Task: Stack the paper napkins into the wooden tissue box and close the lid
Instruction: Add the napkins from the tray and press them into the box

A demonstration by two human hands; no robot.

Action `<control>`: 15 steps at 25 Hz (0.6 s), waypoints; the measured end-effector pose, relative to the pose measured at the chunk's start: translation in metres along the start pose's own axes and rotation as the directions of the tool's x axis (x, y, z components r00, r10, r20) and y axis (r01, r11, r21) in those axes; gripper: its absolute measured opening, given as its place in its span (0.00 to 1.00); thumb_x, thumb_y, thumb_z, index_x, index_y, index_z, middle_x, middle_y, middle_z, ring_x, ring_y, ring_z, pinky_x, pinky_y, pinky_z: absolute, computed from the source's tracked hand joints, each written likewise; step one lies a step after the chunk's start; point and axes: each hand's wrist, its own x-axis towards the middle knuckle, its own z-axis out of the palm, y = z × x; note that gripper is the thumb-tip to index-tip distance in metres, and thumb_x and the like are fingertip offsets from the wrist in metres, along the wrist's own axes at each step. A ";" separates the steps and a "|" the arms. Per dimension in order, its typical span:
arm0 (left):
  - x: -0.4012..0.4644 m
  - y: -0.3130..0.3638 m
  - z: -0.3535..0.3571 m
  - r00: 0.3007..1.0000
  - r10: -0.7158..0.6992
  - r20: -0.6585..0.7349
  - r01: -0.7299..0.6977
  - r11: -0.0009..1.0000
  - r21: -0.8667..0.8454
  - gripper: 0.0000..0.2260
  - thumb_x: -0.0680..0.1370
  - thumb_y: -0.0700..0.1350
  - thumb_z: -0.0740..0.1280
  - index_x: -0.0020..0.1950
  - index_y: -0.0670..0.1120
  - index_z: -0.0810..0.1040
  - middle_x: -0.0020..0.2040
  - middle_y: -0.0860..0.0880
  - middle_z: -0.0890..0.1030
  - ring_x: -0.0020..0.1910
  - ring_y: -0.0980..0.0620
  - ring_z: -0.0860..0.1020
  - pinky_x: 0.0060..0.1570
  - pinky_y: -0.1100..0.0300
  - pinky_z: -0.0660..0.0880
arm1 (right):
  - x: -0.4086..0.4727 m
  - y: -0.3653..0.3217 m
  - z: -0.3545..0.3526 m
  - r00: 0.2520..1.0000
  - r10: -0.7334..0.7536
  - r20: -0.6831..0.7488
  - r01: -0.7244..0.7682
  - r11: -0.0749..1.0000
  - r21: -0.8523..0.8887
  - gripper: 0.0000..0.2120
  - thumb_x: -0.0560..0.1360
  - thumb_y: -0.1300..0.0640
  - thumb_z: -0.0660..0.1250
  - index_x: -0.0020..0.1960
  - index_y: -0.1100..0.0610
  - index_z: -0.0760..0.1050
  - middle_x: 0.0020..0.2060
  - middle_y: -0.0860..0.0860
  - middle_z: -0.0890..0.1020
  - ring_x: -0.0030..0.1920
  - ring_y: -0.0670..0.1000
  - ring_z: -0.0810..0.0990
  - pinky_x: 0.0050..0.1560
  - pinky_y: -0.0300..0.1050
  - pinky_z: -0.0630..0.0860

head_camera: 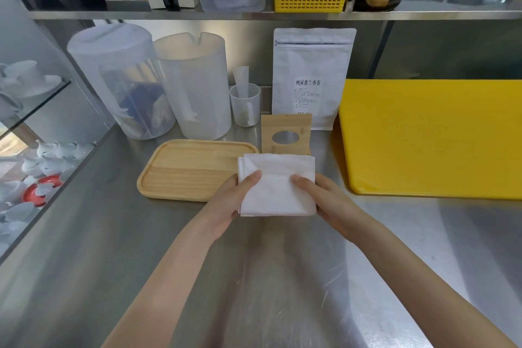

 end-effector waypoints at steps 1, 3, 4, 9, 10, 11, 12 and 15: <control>0.001 -0.001 0.000 1.000 -0.008 0.004 0.008 1.000 0.007 0.13 0.78 0.49 0.61 0.62 0.49 0.73 0.54 0.53 0.81 0.57 0.53 0.78 0.62 0.56 0.73 | 0.000 0.000 -0.003 1.000 0.014 0.003 -0.014 1.000 0.008 0.21 0.76 0.47 0.62 0.66 0.54 0.68 0.58 0.50 0.79 0.54 0.49 0.79 0.54 0.44 0.78; 0.004 -0.001 0.001 0.999 -0.027 0.017 0.027 1.000 0.016 0.13 0.79 0.50 0.60 0.63 0.50 0.72 0.55 0.53 0.81 0.58 0.53 0.78 0.61 0.57 0.73 | 0.002 0.000 -0.007 1.000 0.031 0.002 -0.031 0.999 0.009 0.20 0.76 0.46 0.61 0.65 0.52 0.68 0.56 0.49 0.79 0.53 0.48 0.79 0.52 0.42 0.78; 0.005 -0.001 0.002 0.999 -0.039 0.023 0.039 0.999 0.014 0.14 0.79 0.50 0.60 0.64 0.50 0.71 0.57 0.52 0.81 0.59 0.52 0.77 0.61 0.57 0.73 | 0.003 0.001 -0.008 1.000 0.031 -0.004 -0.031 1.000 -0.002 0.20 0.76 0.46 0.61 0.65 0.52 0.68 0.57 0.49 0.79 0.53 0.48 0.79 0.53 0.42 0.78; 0.010 -0.003 0.008 0.998 -0.066 0.023 0.065 0.997 0.040 0.17 0.79 0.52 0.59 0.67 0.50 0.69 0.61 0.52 0.79 0.61 0.52 0.77 0.66 0.52 0.71 | 0.006 -0.002 -0.002 0.997 -0.016 -0.081 0.007 0.994 -0.113 0.03 0.78 0.49 0.59 0.46 0.41 0.68 0.42 0.38 0.75 0.42 0.38 0.75 0.33 0.21 0.73; 0.011 -0.004 0.009 0.998 -0.059 0.019 0.058 0.997 0.052 0.16 0.79 0.52 0.59 0.66 0.51 0.70 0.59 0.53 0.80 0.60 0.53 0.77 0.65 0.53 0.71 | 0.007 -0.002 -0.002 0.997 -0.008 -0.080 -0.001 0.994 -0.113 0.03 0.78 0.48 0.59 0.47 0.41 0.68 0.43 0.38 0.76 0.43 0.39 0.76 0.35 0.22 0.74; 0.011 -0.003 0.009 0.998 -0.055 0.016 0.054 0.997 0.055 0.14 0.79 0.52 0.58 0.64 0.52 0.70 0.57 0.55 0.80 0.58 0.54 0.77 0.64 0.55 0.72 | 0.006 -0.002 -0.004 0.997 0.008 -0.073 -0.016 0.993 -0.114 0.04 0.78 0.47 0.58 0.52 0.42 0.69 0.46 0.41 0.77 0.46 0.42 0.77 0.43 0.26 0.76; 0.011 -0.003 0.009 0.998 -0.057 0.015 0.056 0.997 0.052 0.13 0.80 0.52 0.58 0.64 0.53 0.70 0.56 0.55 0.80 0.57 0.54 0.77 0.62 0.57 0.72 | 0.009 0.000 -0.007 0.998 0.025 -0.065 -0.032 0.994 -0.104 0.11 0.78 0.46 0.59 0.58 0.46 0.70 0.51 0.45 0.78 0.50 0.45 0.78 0.51 0.34 0.77; 0.018 -0.002 0.007 0.998 -0.065 -0.003 0.065 0.995 0.080 0.16 0.79 0.51 0.59 0.67 0.50 0.70 0.61 0.51 0.79 0.61 0.52 0.77 0.63 0.56 0.72 | 0.015 0.002 -0.015 0.995 0.068 -0.074 -0.076 0.991 -0.112 0.16 0.77 0.48 0.60 0.62 0.53 0.69 0.54 0.49 0.78 0.52 0.49 0.79 0.57 0.45 0.76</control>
